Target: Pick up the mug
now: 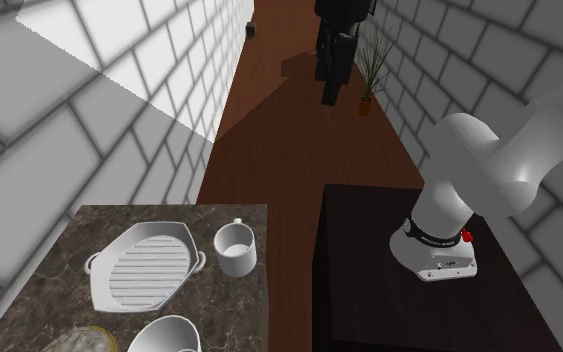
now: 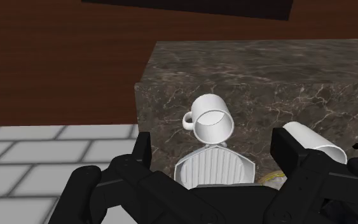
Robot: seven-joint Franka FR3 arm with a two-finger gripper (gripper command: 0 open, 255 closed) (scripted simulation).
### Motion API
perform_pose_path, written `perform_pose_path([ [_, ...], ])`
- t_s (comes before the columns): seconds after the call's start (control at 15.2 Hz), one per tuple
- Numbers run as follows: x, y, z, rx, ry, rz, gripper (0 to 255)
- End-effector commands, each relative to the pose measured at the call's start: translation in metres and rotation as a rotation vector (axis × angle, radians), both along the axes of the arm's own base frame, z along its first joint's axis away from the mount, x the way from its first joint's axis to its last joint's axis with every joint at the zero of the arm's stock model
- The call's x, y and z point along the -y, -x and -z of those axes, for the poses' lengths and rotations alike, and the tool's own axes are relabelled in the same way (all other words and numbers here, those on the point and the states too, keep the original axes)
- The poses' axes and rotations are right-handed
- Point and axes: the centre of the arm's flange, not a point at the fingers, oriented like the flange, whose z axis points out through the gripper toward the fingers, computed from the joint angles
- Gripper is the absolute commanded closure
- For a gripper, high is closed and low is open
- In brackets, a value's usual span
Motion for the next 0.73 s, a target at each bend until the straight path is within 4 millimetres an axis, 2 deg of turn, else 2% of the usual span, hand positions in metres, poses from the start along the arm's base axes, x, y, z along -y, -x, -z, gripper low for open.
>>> perform_pose_path([
  [0.0,0.000,0.000,0.000,0.000,0.000,0.000,0],
  [0.66,-0.045,-0.064,0.108,-0.016,0.002,0.027,0],
])
